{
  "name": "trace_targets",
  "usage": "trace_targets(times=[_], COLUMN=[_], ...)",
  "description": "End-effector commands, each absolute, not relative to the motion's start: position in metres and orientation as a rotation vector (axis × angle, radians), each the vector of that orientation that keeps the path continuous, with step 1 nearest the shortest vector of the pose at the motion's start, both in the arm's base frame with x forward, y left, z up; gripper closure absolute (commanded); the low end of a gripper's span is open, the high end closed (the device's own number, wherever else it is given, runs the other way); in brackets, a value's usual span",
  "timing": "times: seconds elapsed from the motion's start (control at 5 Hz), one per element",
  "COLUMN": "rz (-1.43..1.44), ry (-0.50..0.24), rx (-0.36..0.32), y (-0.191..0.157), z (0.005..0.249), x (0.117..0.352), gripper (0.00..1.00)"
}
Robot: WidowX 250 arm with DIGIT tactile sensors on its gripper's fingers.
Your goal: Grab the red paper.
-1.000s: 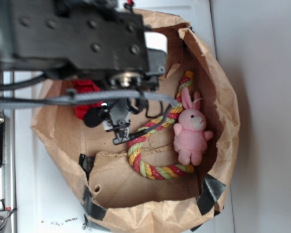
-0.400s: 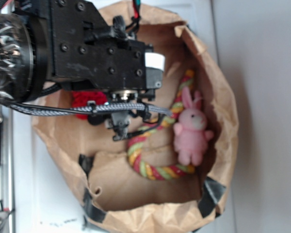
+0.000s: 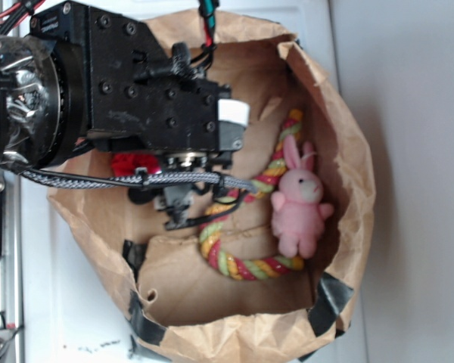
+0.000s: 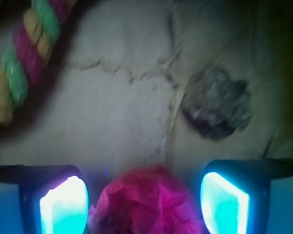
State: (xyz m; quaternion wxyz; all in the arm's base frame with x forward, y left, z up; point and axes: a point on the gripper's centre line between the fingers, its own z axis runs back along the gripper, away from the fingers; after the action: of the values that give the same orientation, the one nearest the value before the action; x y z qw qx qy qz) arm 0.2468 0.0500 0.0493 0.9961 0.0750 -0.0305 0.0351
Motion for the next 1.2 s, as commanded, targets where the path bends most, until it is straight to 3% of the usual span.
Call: trace_targets(times=[0.0,0.4,1.0], rz=[0.045,0.045,0.057], ry=[-0.102,-0.068,-0.067], rx=[0.148,0.188,0.22], y=[0.043,0.046,-0.016], z=[0.063,0.047,0.045], x=[0.245,0.244,0.179], gripper=[0.0,0.0,0.0])
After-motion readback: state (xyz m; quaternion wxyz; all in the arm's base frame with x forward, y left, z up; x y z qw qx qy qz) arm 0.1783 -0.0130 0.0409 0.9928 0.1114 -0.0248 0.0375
